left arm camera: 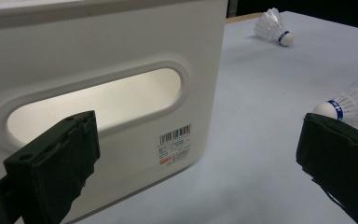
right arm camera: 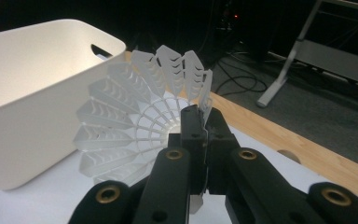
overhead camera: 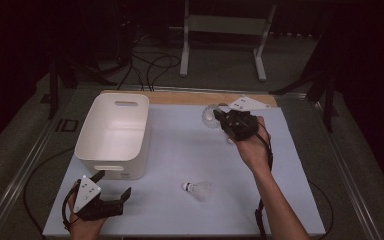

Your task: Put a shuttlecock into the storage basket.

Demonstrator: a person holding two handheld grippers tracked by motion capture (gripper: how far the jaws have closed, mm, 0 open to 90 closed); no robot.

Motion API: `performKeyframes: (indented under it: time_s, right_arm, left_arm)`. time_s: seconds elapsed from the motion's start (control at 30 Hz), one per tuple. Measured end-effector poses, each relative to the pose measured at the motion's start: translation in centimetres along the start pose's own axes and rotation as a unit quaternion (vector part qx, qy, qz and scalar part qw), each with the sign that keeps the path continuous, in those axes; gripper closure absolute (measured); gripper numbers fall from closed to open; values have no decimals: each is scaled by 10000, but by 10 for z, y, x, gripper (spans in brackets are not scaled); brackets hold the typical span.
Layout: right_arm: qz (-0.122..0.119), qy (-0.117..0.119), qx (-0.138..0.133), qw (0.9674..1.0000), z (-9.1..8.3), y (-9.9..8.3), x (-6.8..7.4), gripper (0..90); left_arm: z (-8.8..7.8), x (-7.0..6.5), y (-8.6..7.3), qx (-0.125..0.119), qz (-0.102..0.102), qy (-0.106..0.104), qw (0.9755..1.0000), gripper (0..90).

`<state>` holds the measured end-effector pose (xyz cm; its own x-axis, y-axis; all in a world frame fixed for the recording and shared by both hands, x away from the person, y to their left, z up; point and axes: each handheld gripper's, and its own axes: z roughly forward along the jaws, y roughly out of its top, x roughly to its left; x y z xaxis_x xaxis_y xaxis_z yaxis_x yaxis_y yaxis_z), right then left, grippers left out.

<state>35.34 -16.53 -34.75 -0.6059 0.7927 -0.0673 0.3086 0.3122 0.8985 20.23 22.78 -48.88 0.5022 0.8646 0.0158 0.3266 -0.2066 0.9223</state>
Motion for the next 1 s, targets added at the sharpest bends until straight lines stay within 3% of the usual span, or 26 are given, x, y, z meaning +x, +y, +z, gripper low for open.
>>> performKeyframes:
  time_s: [0.87,1.0]
  right_arm:
    - [-13,176,-60,9998,11,9,9,889]
    - [69,224,-73,9997,13,10,10,889]
  left_arm:
    - [-1,1,0,-15,-11,-2,10000,0]
    - [-1,1,0,-18,-11,-1,10000,0]
